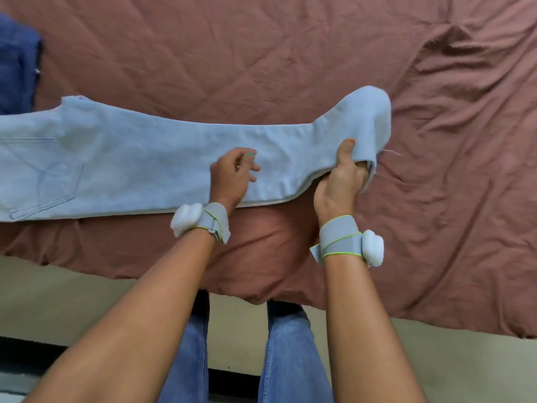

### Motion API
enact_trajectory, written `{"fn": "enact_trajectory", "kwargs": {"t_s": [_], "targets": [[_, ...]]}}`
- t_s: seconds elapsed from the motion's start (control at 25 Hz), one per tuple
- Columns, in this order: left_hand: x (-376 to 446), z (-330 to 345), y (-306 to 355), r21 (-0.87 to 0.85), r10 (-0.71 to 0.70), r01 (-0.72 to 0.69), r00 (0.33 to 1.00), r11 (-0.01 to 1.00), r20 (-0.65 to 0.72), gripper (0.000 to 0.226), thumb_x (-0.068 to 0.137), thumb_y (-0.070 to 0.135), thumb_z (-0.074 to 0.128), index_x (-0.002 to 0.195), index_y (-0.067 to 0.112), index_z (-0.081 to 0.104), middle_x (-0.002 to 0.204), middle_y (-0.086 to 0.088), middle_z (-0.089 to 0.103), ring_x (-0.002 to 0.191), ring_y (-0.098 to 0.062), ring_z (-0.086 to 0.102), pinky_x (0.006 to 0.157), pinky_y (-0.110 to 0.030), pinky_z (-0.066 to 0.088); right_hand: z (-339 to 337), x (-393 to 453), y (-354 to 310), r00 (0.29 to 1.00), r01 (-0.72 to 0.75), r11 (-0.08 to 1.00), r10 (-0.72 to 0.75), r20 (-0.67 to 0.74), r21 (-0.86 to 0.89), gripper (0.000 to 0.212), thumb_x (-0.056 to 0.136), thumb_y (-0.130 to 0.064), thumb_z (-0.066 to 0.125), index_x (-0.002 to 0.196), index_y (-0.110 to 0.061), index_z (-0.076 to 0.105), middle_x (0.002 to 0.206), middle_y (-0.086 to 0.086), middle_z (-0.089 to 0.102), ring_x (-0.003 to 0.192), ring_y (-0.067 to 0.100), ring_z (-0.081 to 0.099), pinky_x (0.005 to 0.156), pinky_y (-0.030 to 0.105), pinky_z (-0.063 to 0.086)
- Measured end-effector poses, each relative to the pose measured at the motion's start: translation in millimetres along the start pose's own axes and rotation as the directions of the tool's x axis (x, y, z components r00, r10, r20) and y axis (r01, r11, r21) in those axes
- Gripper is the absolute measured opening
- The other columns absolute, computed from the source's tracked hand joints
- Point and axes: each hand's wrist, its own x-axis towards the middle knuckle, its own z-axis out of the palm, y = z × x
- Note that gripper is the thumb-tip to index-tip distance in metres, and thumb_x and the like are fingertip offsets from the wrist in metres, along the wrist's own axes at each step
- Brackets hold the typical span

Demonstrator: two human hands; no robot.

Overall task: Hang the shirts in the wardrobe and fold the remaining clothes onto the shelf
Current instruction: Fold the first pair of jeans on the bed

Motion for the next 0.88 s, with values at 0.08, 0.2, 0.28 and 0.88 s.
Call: {"fn": "enact_trajectory", "kwargs": {"t_s": [0.08,0.2,0.28,0.88], "targets": [[7,-35,-1,-0.175,-0.168,0.155,0.984,0.972,-0.061,0.019,0.098,0.022,0.047,0.097,0.015,0.065,0.077,-0.007,0.070,0.051,-0.009,0.061,0.051,-0.022,0.044,25,-29,7,0.992,0.114,0.979,-0.104,0.067,-0.166,0.017,0.096,-0.007,0.055,0.089,-0.022,0.060,0.096,-0.011,0.066,0.087,-0.001,0.064,0.084,0.015,0.048],[15,-155,-14,-0.419,-0.293,0.201,0.941,0.885,-0.168,0.033,0.101,0.038,0.040,0.101,0.014,0.063,0.084,-0.006,0.070,0.059,-0.014,0.065,0.053,-0.026,0.047,93,-119,69,0.900,0.364,0.872,-0.239,0.364,-0.327,0.014,0.095,-0.012,0.056,0.103,-0.007,0.066,0.108,0.001,0.067,0.108,0.012,0.058,0.093,0.017,0.044],[10,-263,-34,-0.556,-0.353,0.185,0.912,0.810,-0.210,0.051,0.099,0.054,0.029,0.108,0.016,0.062,0.093,-0.005,0.072,0.072,-0.018,0.069,0.062,-0.027,0.051,128,-191,141,0.644,0.729,0.557,-0.362,0.674,-0.397,0.026,0.088,-0.015,0.052,0.093,0.001,0.072,0.101,0.018,0.072,0.101,0.031,0.066,0.089,0.038,0.048],[40,-496,-154,-0.092,-0.098,0.065,0.907,0.994,-0.411,0.026,0.076,0.018,0.075,0.101,0.018,0.069,0.090,0.007,0.070,0.083,-0.008,0.066,0.083,-0.027,0.054,140,-246,310,0.610,0.792,-0.323,0.389,0.690,-0.518,0.064,0.100,-0.043,0.040,0.154,-0.030,0.008,0.163,-0.004,0.001,0.149,0.020,-0.003,0.112,0.051,0.016]]}}
